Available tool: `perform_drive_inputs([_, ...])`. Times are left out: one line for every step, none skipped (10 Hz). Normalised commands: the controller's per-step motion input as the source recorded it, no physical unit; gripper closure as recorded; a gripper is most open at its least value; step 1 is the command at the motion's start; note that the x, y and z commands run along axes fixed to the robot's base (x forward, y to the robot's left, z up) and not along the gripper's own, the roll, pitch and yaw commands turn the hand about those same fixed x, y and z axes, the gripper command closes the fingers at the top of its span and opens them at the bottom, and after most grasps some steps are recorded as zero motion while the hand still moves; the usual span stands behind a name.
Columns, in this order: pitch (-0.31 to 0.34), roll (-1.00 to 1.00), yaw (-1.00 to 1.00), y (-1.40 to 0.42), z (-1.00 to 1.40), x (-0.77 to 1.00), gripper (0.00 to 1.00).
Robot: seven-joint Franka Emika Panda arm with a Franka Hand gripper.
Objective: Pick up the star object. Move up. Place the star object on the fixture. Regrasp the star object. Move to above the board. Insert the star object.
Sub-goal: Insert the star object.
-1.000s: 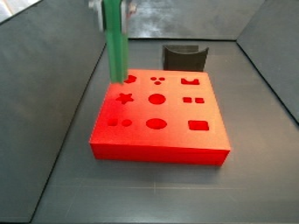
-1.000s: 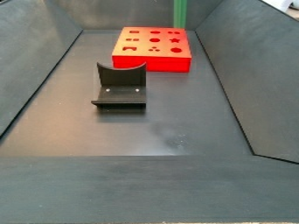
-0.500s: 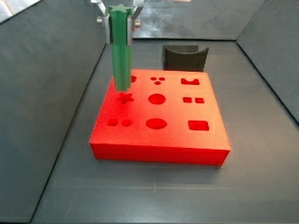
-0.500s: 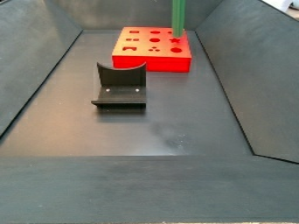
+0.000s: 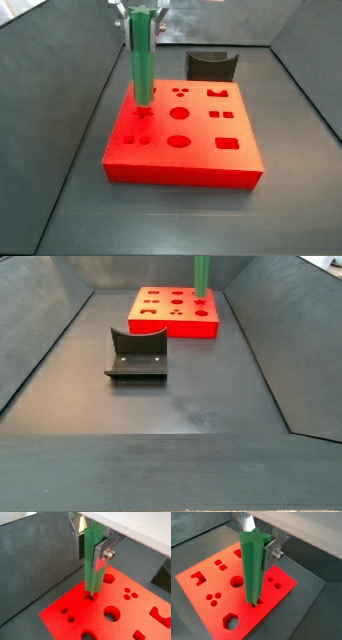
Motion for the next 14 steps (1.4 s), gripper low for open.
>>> perform_drive_inputs([0.000, 0.00, -0.04, 0.00, -0.02, 0.00, 1.00])
perform_drive_inputs([0.000, 0.03, -0.87, 0.00, -0.07, 0.06, 1.00])
perform_drive_inputs([-0.020, 0.01, -1.00, 0.00, -0.07, 0.00, 1.00])
perform_drive_inputs([0.000, 0.00, 0.00, 0.00, 0.00, 0.04, 1.00])
perform_drive_inputs([0.000, 0.00, -0.06, 0.00, -0.03, 0.00, 1.00])
perform_drive_inputs([-0.017, 0.00, -0.90, 0.10, -0.11, 0.03, 1.00])
perform_drive_inputs([-0.019, 0.00, -0.99, 0.02, -0.11, 0.07, 1.00])
perform_drive_inputs([-0.007, 0.00, -0.89, 0.05, -0.01, 0.00, 1.00])
perform_drive_inputs([0.000, 0.00, 0.00, 0.00, -0.03, 0.00, 1.00])
perform_drive_inputs([0.000, 0.03, -0.13, 0.00, -0.19, 0.00, 1.00])
perform_drive_inputs([0.000, 0.01, -0.25, 0.00, -0.13, 0.00, 1.00])
perform_drive_inputs([-0.019, 0.00, -0.03, 0.00, 0.00, 0.00, 1.00])
perform_drive_inputs([0.000, 0.00, -0.01, 0.00, 0.00, 0.00, 1.00])
perform_drive_inputs([0.000, 0.00, -0.13, 0.00, -0.02, 0.01, 1.00])
